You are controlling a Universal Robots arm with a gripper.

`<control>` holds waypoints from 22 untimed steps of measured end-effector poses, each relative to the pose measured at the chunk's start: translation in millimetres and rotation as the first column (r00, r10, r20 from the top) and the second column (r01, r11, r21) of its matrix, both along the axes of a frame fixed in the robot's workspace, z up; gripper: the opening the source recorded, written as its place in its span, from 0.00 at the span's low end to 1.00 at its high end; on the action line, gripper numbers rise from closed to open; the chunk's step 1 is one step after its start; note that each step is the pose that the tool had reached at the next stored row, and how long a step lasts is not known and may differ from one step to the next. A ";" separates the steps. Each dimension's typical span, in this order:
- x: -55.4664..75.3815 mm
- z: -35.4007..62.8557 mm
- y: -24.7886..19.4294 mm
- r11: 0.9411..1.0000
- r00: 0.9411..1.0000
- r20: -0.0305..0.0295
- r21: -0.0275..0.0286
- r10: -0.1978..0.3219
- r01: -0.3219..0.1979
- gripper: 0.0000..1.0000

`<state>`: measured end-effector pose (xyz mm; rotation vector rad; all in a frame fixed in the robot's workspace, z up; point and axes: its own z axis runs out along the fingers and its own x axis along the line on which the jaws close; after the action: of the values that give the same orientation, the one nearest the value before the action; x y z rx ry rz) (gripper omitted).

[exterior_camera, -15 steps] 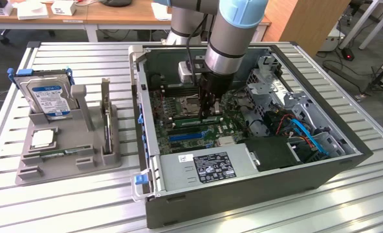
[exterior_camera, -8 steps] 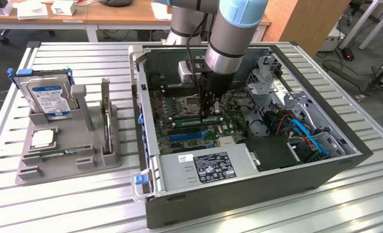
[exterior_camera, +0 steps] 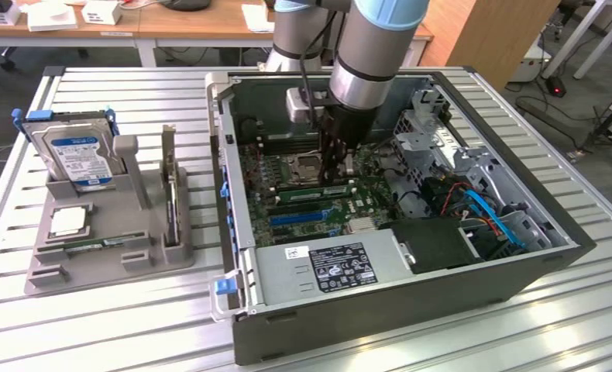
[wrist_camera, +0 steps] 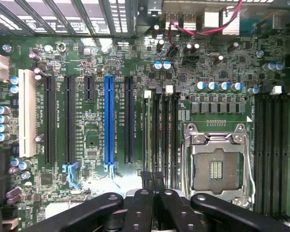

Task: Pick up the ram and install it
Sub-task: 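Press down the ram until it locks into place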

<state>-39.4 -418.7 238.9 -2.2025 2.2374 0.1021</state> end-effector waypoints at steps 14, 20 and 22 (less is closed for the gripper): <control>0.2 14.8 0.0 1.000 1.000 0.000 0.000 0.000 0.000 0.09; 0.2 14.8 0.0 1.000 1.000 0.000 0.000 0.000 0.000 0.09; 0.2 14.8 0.0 1.000 1.000 0.000 0.000 0.000 0.000 0.09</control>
<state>-39.3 -418.7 253.7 -2.2026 2.2374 0.1022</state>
